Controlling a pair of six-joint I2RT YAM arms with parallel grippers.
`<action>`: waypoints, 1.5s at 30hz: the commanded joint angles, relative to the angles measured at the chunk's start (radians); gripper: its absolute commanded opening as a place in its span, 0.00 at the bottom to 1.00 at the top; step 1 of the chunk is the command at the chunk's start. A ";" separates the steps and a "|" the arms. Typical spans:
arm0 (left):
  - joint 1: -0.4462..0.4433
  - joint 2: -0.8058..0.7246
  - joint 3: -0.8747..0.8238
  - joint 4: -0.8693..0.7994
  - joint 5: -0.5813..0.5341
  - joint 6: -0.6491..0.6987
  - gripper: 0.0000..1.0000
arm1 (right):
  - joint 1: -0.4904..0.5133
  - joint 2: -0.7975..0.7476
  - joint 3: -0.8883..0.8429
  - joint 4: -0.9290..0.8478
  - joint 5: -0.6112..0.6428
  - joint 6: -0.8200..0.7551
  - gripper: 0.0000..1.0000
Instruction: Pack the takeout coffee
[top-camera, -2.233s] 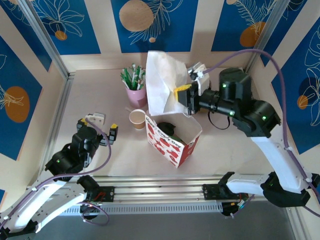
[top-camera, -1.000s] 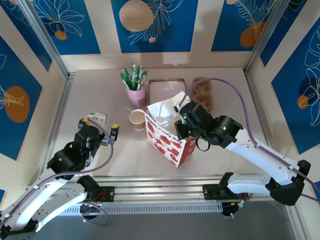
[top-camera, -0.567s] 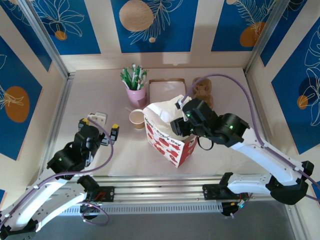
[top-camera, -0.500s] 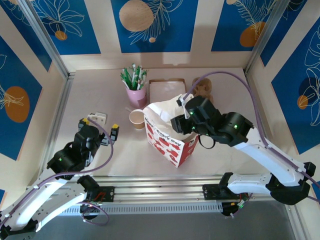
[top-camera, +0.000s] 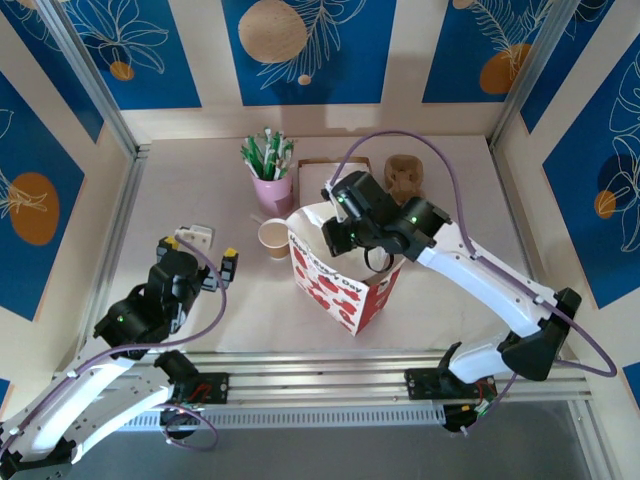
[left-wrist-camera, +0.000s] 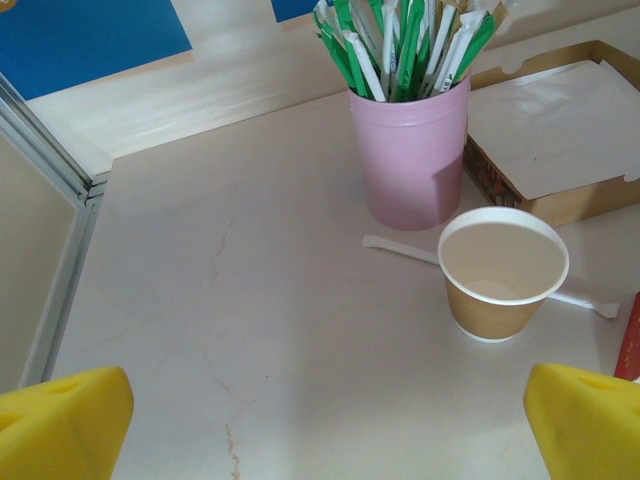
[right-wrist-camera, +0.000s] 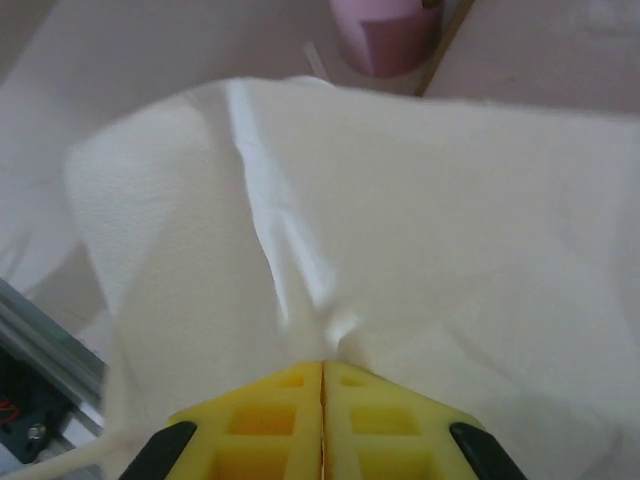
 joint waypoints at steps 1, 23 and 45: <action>0.013 -0.007 -0.003 0.010 0.005 0.008 1.00 | 0.001 -0.022 -0.067 0.035 0.032 0.039 0.08; 0.012 -0.009 -0.002 0.010 0.009 0.010 1.00 | -0.040 -0.088 0.126 -0.118 -0.008 -0.038 0.43; 0.012 -0.001 -0.003 0.012 0.008 0.011 1.00 | -0.235 -0.023 0.039 0.014 -0.160 -0.135 0.37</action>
